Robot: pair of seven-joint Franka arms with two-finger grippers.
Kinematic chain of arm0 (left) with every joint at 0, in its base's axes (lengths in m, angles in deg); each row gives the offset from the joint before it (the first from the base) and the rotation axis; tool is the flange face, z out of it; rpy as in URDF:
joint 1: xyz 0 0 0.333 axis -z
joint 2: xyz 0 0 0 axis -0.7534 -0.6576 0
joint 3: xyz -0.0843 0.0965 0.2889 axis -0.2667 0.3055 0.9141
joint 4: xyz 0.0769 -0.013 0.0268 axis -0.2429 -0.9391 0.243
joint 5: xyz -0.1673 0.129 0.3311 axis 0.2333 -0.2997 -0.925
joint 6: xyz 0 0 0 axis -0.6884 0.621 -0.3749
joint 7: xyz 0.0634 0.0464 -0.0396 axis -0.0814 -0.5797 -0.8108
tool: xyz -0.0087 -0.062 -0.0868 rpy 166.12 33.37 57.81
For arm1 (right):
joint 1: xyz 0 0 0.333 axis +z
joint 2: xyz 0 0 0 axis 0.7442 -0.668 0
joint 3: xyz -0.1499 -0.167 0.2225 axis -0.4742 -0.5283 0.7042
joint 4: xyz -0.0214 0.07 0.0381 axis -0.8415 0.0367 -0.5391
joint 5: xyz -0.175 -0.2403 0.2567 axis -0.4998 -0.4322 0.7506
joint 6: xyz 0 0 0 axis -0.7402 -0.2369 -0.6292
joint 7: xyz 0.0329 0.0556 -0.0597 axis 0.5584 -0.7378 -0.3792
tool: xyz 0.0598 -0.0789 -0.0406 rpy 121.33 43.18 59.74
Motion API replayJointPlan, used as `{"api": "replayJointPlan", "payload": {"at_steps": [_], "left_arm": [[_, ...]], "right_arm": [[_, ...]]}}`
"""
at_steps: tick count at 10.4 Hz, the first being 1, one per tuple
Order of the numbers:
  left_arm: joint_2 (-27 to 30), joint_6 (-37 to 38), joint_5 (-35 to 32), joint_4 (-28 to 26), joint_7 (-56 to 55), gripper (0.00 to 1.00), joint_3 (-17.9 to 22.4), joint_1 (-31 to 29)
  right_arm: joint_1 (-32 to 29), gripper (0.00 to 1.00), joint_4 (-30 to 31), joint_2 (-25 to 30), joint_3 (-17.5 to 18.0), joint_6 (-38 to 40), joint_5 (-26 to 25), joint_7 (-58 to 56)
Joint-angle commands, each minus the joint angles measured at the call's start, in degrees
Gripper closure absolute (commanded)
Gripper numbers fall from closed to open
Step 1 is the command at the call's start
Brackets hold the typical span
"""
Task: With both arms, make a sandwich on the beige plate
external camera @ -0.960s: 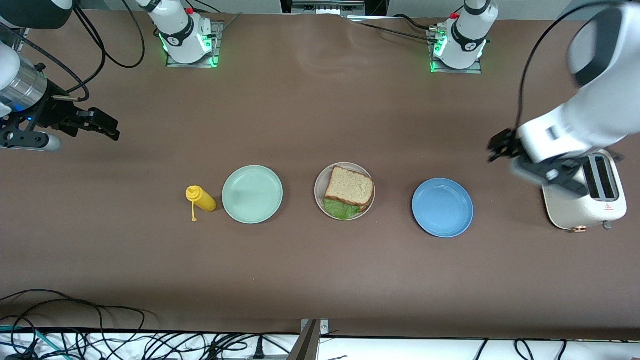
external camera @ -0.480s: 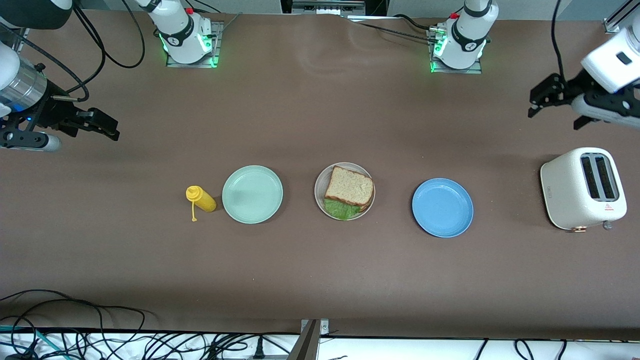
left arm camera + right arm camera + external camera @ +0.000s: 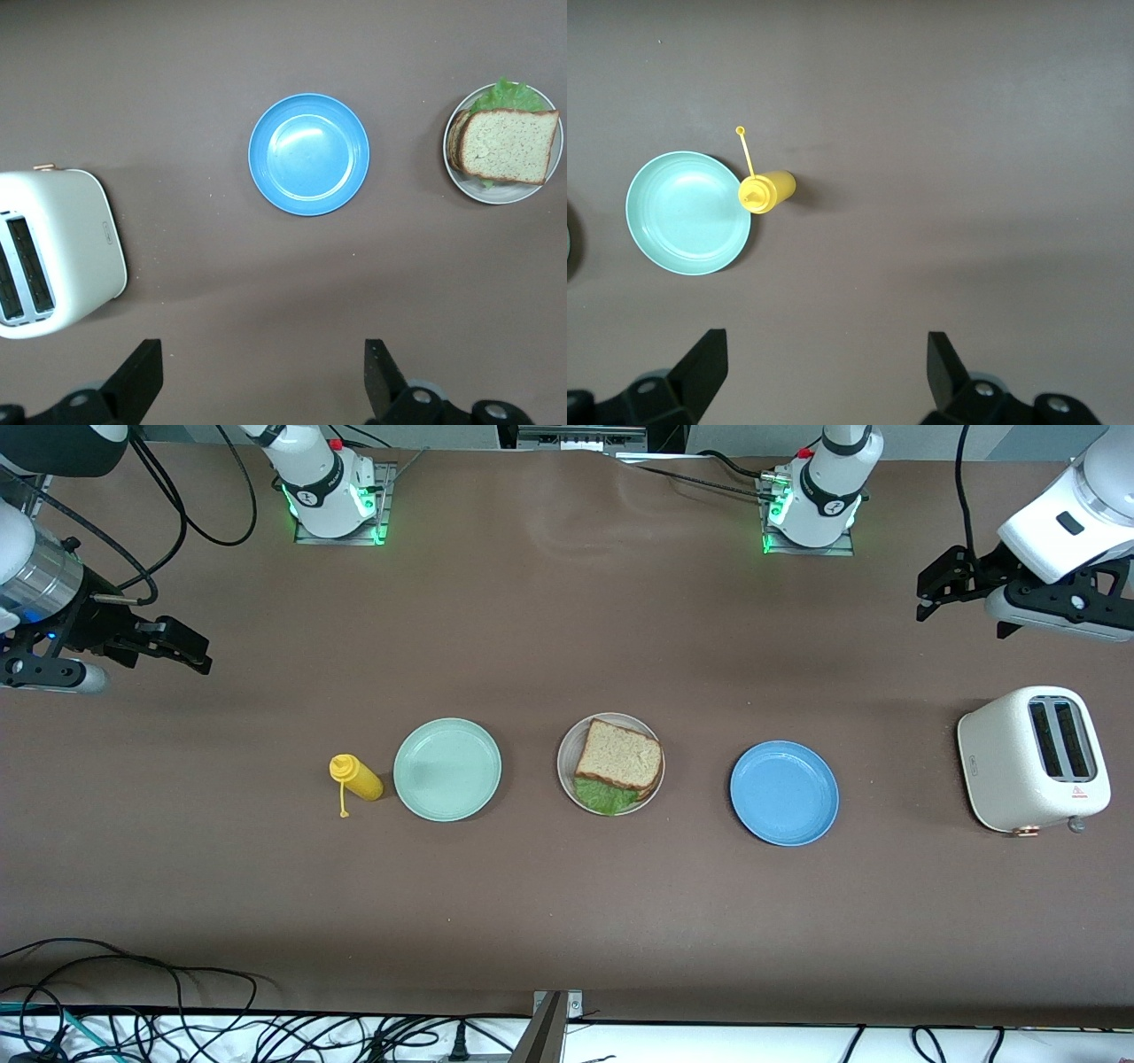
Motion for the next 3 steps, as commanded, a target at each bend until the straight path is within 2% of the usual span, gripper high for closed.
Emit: {"api": "replayJointPlan", "payload": {"at_steps": [1,3], "left_arm": [[-1.49,1.3,-1.74,1.85,-1.08,0.0,-0.46,-0.55],[-1.67,1.3,-1.39,1.77,-0.99,0.0,-0.28,-0.73]], "right_arm": [[-0.23,0.0,-1.32,-0.45,0.07,0.57,0.55,-0.45],[-0.31,0.0,-1.32,-0.45,0.07,0.57,0.55,-0.45]]}}
